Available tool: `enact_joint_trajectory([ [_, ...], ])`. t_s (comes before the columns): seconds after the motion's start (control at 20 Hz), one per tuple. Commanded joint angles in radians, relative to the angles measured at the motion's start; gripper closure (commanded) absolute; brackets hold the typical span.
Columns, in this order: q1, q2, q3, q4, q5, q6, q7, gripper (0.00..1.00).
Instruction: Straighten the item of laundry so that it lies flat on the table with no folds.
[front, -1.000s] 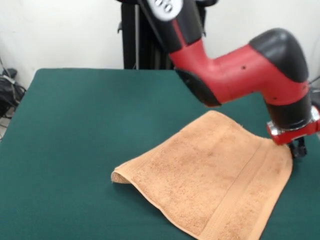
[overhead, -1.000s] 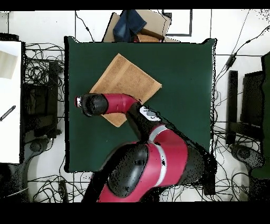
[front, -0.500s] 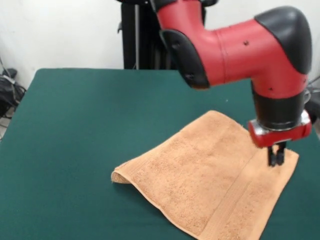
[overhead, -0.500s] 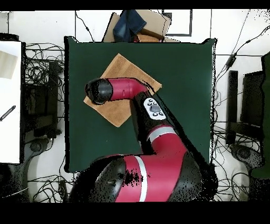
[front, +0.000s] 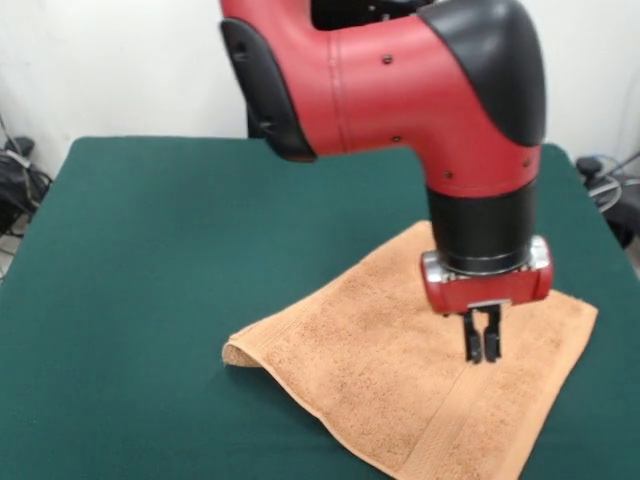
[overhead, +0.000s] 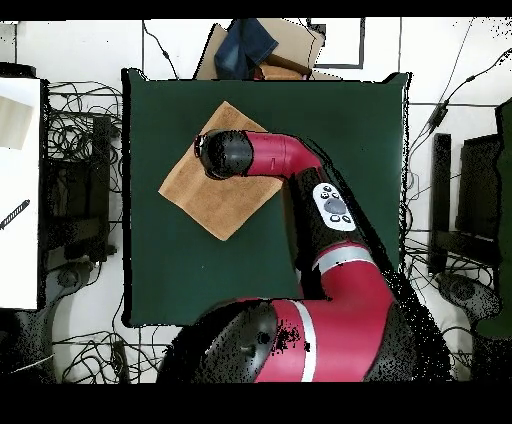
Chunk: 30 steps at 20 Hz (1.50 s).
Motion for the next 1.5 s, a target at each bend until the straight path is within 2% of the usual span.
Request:
enact_joint_trajectory([
  [0.05, -0.008, 0.036, -0.031, 0.025, 0.011, -0.063, 0.148, 1.00],
  [0.3, -0.020, 0.058, -0.025, 0.046, 0.002, -0.138, 0.153, 1.00],
  [0.65, -0.054, 0.090, 0.012, 0.052, 0.009, -0.178, 0.118, 1.00],
  [1.3, -0.092, 0.126, 0.043, 0.029, -0.001, -0.174, 0.068, 1.00],
  [1.5, -0.073, 0.125, 0.020, 0.013, -0.007, -0.166, 0.077, 1.00],
])
